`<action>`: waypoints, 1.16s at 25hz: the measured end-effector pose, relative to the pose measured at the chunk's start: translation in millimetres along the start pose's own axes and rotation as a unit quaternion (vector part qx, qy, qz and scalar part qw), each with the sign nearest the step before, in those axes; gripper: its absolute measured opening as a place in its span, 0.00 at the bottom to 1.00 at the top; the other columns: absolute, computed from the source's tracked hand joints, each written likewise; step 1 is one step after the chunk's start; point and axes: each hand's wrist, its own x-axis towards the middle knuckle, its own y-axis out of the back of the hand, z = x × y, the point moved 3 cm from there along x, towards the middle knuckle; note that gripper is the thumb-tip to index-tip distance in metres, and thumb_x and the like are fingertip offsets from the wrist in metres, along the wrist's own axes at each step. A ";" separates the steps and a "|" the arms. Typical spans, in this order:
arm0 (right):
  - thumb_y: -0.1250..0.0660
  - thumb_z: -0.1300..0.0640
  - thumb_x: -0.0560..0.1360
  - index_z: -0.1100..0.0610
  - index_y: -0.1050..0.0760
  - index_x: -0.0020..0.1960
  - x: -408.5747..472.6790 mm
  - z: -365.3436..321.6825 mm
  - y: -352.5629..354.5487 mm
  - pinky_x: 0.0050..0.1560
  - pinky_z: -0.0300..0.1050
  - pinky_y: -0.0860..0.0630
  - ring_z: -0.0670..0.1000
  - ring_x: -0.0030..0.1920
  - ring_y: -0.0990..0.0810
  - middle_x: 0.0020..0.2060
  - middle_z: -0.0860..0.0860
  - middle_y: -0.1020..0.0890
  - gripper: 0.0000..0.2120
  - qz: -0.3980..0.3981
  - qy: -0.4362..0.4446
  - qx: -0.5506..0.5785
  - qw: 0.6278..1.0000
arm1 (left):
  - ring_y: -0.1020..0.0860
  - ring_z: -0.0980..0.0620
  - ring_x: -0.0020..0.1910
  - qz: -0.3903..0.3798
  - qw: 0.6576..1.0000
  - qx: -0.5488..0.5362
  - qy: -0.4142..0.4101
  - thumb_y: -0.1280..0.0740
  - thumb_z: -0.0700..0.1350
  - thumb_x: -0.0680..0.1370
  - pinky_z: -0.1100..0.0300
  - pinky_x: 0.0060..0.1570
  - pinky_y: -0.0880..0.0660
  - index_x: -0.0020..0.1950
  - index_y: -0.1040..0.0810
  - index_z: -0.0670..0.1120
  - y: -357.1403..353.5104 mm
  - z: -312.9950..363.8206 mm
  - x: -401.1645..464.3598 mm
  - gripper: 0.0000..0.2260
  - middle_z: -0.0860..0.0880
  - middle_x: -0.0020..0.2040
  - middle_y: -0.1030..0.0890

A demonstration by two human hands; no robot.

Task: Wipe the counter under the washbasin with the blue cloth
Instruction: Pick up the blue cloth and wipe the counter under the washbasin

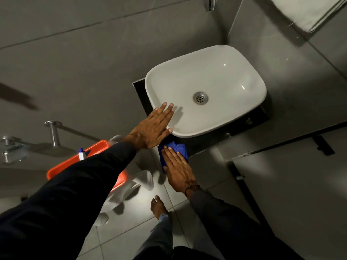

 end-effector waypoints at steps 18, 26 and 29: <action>0.49 0.52 0.86 0.56 0.55 0.83 -34.0 327.4 134.5 0.83 0.48 0.54 0.48 0.83 0.52 0.83 0.50 0.50 0.29 0.001 -0.094 -0.057 0.994 | 0.50 0.39 0.85 0.063 0.990 0.068 0.105 0.49 0.55 0.83 0.40 0.82 0.45 0.83 0.50 0.39 -14.2 17.4 -1.9 0.33 0.41 0.85 0.49; 0.49 0.52 0.85 0.58 0.57 0.83 -34.5 317.7 133.1 0.83 0.52 0.56 0.52 0.83 0.55 0.83 0.52 0.54 0.30 -0.002 -0.177 -0.012 0.984 | 0.47 0.37 0.84 0.076 0.989 0.062 0.114 0.50 0.54 0.82 0.37 0.80 0.42 0.82 0.47 0.36 -13.8 24.7 -1.2 0.33 0.39 0.84 0.46; 0.48 0.53 0.85 0.56 0.57 0.83 -48.8 281.5 112.1 0.83 0.50 0.58 0.51 0.83 0.55 0.83 0.51 0.54 0.31 -0.023 -0.070 -0.004 0.997 | 0.49 0.38 0.84 0.077 0.990 0.052 0.105 0.49 0.54 0.82 0.37 0.81 0.44 0.82 0.48 0.35 -14.9 19.5 -1.0 0.33 0.39 0.85 0.47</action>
